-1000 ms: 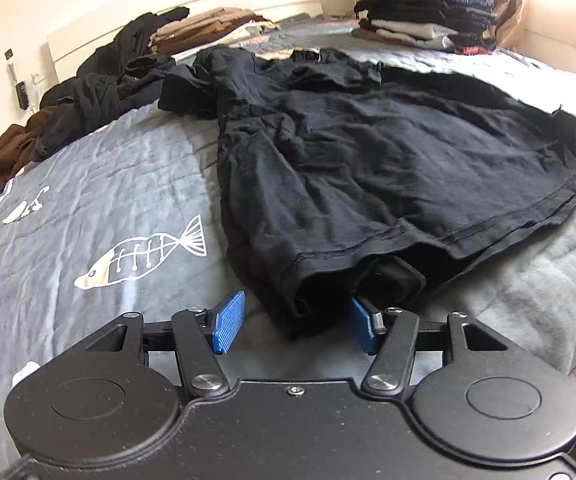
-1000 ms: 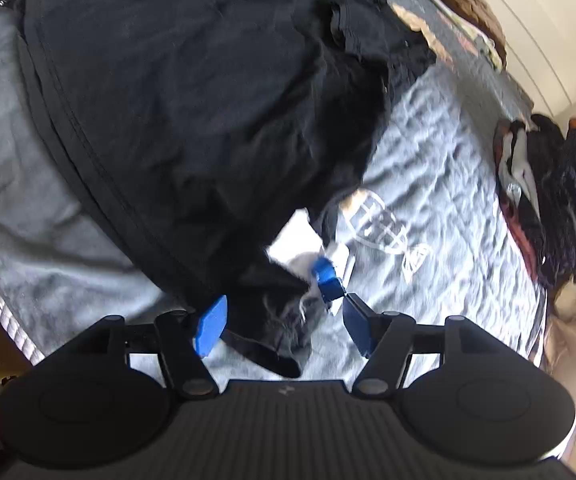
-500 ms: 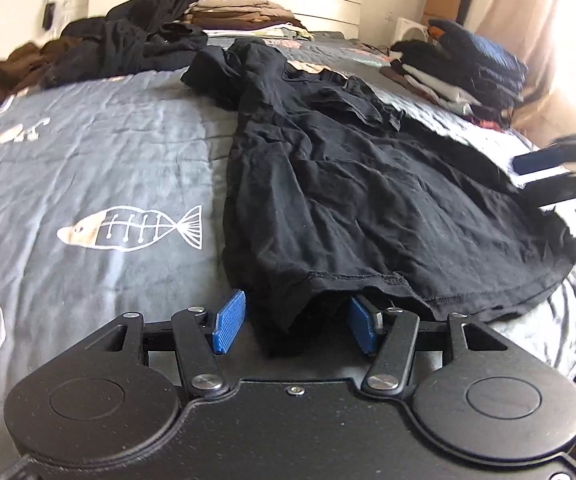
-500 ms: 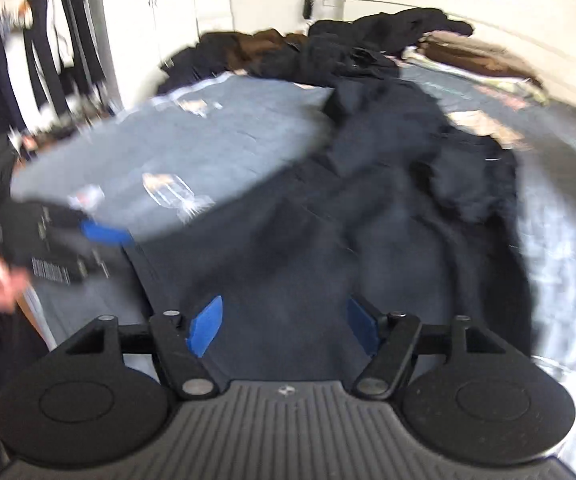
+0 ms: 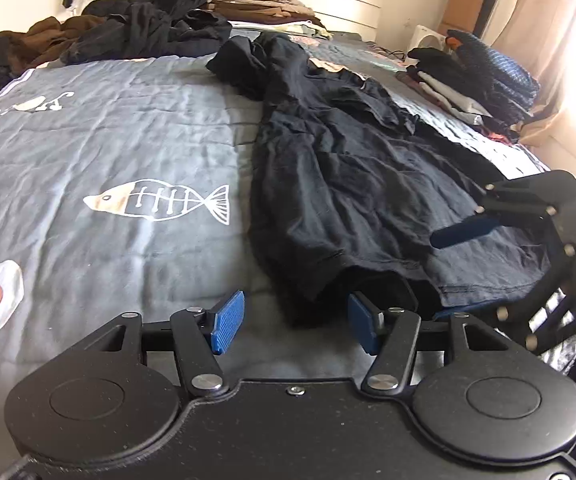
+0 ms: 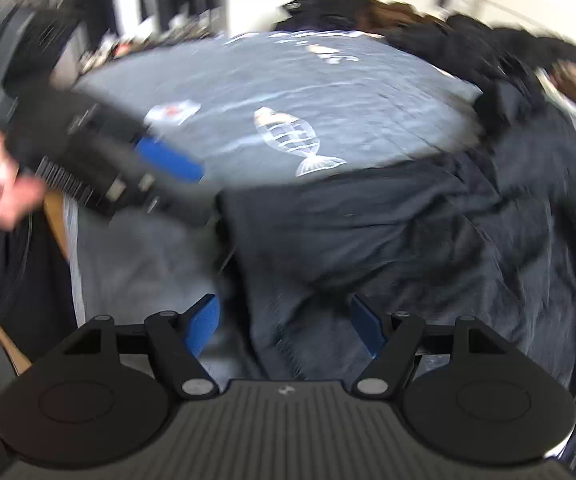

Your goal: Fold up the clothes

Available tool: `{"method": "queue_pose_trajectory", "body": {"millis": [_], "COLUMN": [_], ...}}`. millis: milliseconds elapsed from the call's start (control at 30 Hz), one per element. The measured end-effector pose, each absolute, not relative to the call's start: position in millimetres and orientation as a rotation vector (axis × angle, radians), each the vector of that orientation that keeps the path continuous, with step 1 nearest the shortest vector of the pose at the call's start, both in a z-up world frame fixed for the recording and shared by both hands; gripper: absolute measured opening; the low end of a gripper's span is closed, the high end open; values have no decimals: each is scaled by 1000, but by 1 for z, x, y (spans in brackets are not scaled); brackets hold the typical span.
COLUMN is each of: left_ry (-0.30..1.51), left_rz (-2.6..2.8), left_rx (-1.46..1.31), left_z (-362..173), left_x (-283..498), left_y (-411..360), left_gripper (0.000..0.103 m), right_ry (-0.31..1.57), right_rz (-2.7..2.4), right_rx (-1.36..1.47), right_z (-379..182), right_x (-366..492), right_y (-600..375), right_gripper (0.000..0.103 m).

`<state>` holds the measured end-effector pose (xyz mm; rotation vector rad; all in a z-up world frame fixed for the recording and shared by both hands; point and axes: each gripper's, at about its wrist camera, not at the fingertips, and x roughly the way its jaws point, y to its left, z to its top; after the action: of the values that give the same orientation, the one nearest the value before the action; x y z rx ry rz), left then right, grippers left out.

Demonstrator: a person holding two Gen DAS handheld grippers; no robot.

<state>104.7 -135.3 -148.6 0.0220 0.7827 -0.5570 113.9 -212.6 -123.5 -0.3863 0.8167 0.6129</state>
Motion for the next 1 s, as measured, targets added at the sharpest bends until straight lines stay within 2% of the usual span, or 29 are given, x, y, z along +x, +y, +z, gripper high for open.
{"method": "queue_pose_trajectory", "body": {"millis": [167,233,267,333,367,500,567,633,767,1000], "left_ry": [769,768,768,767,766,745,726,698,661,685], "left_rz": [-551,-546,-545,-546,-548,-551,-550,-550,-502,-408], "left_rx": [30,39,43,52,56,58,43,19,58,34], "left_z": [-147,-148,-148,-148,-147,-139,-131,-122,-115,-142], "left_x": [103,102,102,101,100,90,84,76,72,97], "left_y": [-135,-136,-137,-139,-141,-144,-145,-148,-171,-207], "left_gripper": [57,57,57,57,57,59,68,72,73,73], "right_ry": [807,799,795,799,797,788,779,765,733,699], "right_rz": [560,531,521,528,525,517,514,519,519,535], "right_rx": [-356,-322,-311,-292,-293,-240,-174,-110,-18,83], "right_z": [-129,-128,-129,-131,-132,-128,-121,-112,-97,-83], "right_x": [118,122,123,125,126,130,131,133,133,131], "right_y": [-221,-226,-228,-229,-228,-233,-241,-247,-259,-273], "right_gripper": [70,65,62,31,24,13,13,13,13,11]}}
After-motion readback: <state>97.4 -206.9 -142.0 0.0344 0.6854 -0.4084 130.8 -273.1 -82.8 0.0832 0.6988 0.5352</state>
